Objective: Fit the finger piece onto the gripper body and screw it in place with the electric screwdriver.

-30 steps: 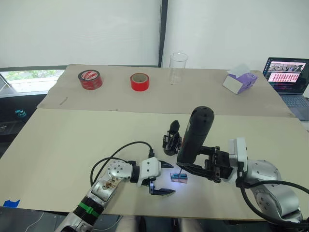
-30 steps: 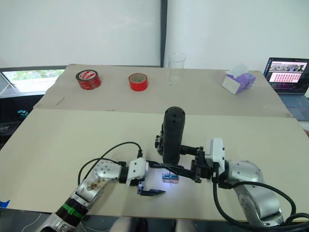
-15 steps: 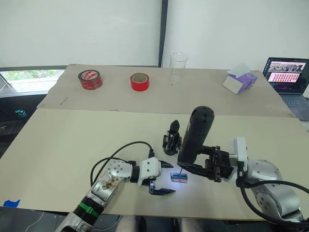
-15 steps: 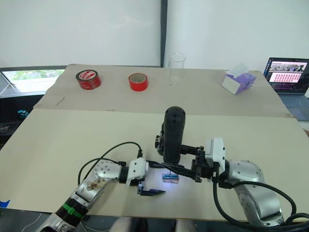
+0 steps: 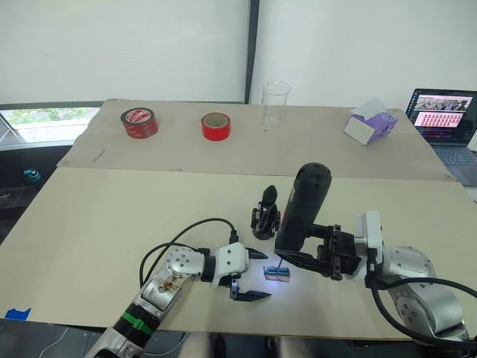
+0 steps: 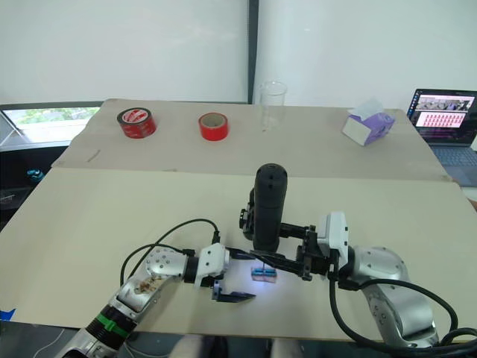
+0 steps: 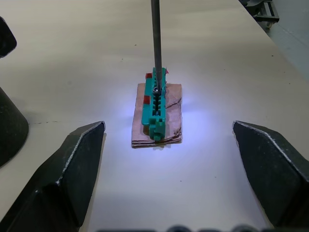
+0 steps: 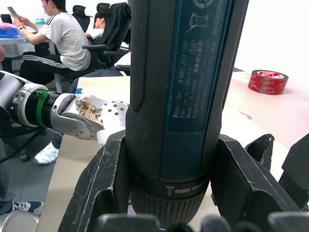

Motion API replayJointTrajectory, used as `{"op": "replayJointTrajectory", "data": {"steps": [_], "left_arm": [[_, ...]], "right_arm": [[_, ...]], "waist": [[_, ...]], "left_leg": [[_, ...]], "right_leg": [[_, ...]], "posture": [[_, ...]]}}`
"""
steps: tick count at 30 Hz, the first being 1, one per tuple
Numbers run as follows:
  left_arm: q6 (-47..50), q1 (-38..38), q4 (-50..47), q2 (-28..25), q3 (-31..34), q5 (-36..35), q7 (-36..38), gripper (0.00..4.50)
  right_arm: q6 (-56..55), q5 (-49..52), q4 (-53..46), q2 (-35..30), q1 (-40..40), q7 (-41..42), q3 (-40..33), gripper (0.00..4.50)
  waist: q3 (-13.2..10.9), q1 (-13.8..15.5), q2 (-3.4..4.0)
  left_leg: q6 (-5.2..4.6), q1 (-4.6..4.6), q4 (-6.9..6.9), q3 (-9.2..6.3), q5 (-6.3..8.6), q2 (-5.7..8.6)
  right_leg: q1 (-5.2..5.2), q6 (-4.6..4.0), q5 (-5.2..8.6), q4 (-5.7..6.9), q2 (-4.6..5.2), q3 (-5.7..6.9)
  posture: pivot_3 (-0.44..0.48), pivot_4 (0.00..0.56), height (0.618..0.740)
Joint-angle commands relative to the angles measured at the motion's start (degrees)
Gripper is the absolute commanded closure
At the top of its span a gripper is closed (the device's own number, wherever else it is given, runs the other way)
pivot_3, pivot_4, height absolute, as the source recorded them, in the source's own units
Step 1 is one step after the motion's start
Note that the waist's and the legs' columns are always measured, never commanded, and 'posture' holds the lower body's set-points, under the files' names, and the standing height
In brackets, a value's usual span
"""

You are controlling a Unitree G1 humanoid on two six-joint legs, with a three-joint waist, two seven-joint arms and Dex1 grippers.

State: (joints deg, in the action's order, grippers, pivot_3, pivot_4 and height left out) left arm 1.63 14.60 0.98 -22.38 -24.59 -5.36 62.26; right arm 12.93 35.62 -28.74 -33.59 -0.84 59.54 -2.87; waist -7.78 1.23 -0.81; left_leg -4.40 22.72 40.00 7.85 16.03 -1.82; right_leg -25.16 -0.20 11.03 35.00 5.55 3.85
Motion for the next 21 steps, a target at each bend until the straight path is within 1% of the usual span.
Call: {"op": "replayJointTrajectory", "data": {"steps": [1,21], "left_arm": [[1.0,-0.7,1.7,-0.1,-1.0,1.1,-0.7,0.05],[1.1,-0.8,1.7,-0.2,-0.9,1.1,-0.8,0.05]], "right_arm": [[-1.0,1.8,-1.3,-0.3,-1.1,-0.2,-2.0,2.57],[-0.5,1.7,-0.8,-0.6,-1.1,-0.3,-1.2,2.57]], "waist": [[0.0,0.0,0.00],[0.0,0.0,0.00]], "left_leg": [[0.00,0.00,0.00,0.00,0.00,0.00],[0.00,-0.01,0.00,0.00,0.00,0.00]], "right_leg": [[0.00,0.00,0.00,0.00,0.00,0.00],[0.01,0.01,0.00,0.00,0.00,0.00]], "posture": [[0.000,0.150,0.740],[0.000,0.150,0.740]]}}
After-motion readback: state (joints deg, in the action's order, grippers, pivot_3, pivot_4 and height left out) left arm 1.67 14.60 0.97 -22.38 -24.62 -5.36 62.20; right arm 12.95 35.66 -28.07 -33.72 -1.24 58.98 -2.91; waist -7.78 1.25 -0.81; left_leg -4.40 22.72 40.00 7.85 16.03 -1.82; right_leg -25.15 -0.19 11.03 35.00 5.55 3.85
